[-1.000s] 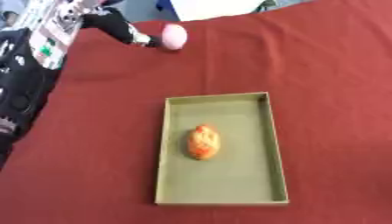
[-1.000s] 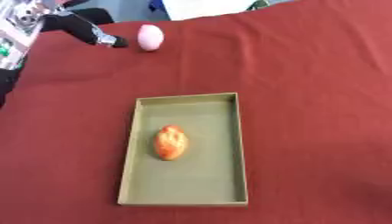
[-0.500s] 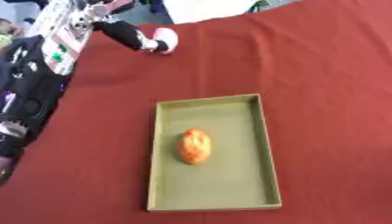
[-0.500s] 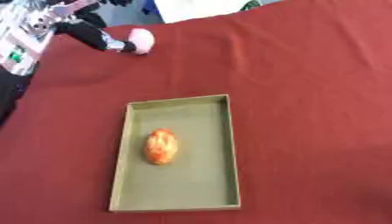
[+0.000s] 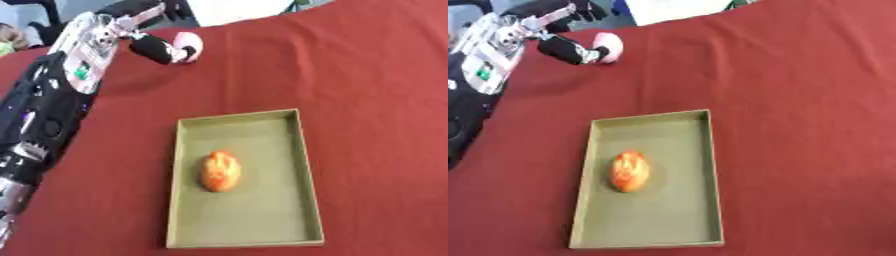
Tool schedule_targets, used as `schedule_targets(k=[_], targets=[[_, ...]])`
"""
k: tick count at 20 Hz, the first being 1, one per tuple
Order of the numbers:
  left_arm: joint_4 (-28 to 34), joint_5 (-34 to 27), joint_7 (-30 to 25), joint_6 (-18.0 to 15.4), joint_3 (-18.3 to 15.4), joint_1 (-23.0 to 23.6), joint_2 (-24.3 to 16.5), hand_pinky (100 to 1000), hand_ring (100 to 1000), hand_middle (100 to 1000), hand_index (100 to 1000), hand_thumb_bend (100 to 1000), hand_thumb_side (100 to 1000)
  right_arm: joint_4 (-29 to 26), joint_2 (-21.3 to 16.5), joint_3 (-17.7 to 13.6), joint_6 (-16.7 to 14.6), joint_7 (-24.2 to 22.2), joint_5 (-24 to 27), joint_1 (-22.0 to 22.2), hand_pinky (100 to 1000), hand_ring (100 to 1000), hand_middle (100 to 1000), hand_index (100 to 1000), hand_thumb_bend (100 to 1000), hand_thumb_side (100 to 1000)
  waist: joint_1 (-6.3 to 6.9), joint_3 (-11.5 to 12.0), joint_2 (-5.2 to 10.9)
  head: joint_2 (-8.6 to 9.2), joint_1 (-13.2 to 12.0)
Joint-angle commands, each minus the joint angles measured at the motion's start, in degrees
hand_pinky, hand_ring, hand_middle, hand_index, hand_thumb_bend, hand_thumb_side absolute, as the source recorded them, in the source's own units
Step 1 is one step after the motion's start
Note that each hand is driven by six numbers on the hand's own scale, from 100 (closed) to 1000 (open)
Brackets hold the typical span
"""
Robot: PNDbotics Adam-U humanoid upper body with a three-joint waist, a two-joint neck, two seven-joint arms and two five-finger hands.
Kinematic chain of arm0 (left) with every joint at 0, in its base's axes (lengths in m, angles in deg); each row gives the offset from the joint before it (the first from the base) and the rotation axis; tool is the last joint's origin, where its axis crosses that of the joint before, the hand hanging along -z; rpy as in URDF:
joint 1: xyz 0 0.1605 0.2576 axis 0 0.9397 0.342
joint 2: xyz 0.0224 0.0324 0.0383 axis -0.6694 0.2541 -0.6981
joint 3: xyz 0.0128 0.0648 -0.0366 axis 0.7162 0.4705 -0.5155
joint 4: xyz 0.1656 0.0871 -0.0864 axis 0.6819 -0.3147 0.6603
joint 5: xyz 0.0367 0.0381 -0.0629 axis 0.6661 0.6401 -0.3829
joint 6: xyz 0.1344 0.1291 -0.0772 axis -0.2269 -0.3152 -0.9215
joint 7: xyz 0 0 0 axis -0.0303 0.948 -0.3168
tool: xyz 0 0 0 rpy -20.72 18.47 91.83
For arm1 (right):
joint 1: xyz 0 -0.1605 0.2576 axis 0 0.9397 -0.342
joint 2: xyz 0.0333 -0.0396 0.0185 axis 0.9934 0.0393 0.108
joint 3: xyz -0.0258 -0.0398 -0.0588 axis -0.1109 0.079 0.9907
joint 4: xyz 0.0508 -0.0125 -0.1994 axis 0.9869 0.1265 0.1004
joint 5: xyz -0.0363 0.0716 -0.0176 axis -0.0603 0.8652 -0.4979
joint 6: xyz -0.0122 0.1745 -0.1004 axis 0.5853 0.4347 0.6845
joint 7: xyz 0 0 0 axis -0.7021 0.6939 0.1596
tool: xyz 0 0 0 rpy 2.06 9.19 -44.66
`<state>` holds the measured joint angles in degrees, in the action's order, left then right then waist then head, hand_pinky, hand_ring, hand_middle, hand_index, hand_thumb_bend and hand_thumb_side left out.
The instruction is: Pick up objects on the table and place them in the box.
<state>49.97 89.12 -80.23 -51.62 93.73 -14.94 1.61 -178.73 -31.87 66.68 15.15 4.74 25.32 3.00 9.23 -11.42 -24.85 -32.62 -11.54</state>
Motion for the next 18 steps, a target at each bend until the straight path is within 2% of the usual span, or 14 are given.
schedule_targets(k=[1,8,18], targets=[[0.1,-0.7,0.3,0.6,-1.0,-0.6,-2.2,844,834,796,885,299,353,-1.1,-0.8,-0.2,-0.5,0.3,0.4,-0.5,662,850,576,761,206,803,-0.39,-0.2,0.95,0.92,-0.3],[-0.8,-0.6,1.2,1.5,-1.6,-0.2,-2.4,839,834,796,884,295,348,-1.1,-0.2,-0.2,-0.5,0.3,0.4,-0.8,660,850,573,756,209,806,-0.15,-0.9,0.45,1.55,-0.8],[-2.2,5.8,4.7,2.9,-2.4,0.3,-3.0,827,843,796,882,308,279,-1.1,0.6,-0.2,-0.5,0.1,0.2,-0.8,657,851,570,753,213,805,0.08,-1.6,0.01,2.11,-1.2]])
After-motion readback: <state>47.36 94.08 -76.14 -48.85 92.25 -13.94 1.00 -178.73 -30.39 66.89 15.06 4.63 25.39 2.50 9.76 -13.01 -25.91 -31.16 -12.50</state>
